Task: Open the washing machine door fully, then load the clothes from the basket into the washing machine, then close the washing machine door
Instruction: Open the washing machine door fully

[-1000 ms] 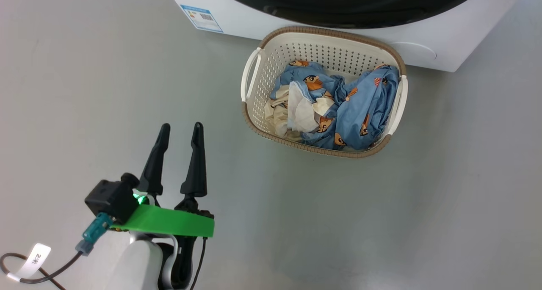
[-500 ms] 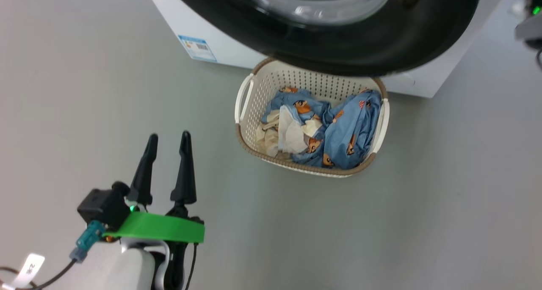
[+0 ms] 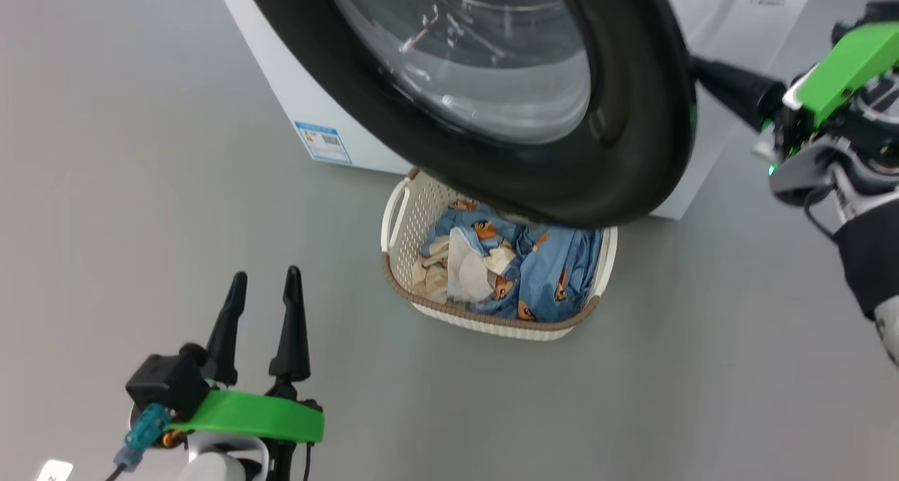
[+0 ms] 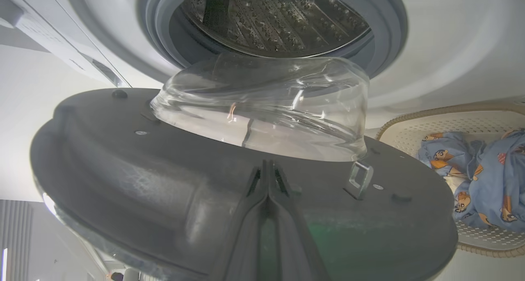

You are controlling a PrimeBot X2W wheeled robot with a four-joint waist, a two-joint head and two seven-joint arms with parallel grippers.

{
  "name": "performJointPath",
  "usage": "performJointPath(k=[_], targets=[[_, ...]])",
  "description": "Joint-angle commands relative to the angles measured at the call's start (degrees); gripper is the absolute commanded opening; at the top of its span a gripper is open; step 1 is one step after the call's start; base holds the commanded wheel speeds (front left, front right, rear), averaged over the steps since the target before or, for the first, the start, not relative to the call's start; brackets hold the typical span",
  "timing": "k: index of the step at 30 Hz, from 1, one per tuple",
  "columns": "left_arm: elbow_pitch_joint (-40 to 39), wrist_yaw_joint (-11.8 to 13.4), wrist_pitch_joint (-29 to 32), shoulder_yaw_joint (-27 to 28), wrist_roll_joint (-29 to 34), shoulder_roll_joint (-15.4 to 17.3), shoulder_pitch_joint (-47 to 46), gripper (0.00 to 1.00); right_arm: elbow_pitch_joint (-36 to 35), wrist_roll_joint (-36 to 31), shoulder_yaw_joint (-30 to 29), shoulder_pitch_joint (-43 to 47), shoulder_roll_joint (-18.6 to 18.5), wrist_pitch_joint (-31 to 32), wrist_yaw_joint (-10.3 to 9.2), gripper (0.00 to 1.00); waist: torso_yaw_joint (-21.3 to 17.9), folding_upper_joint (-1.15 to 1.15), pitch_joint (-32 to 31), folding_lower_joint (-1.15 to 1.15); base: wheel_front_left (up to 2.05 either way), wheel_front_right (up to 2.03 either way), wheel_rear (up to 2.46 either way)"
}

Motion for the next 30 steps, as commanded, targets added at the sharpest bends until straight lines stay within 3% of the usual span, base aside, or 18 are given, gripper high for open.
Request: performJointPath(k=[1,30], targets=[[-0.92,-0.28,-0.37,2.06,0.75,0.86,0.23,1.0,-2.15,0.56,0.11,1.2,1.43,0.86,0.28,0.0,0.18,0.0,-1.88,0.0,0.0,0.0,0.0],[1.41,-1.22,-0.37,3.39,3.64,0.86,5.5,1.0,-16.66,4.83,-1.94,24.91,4.76,6.42,0.28,0.0,10.15,0.0,-11.74,0.0,0.0,0.0,0.0]])
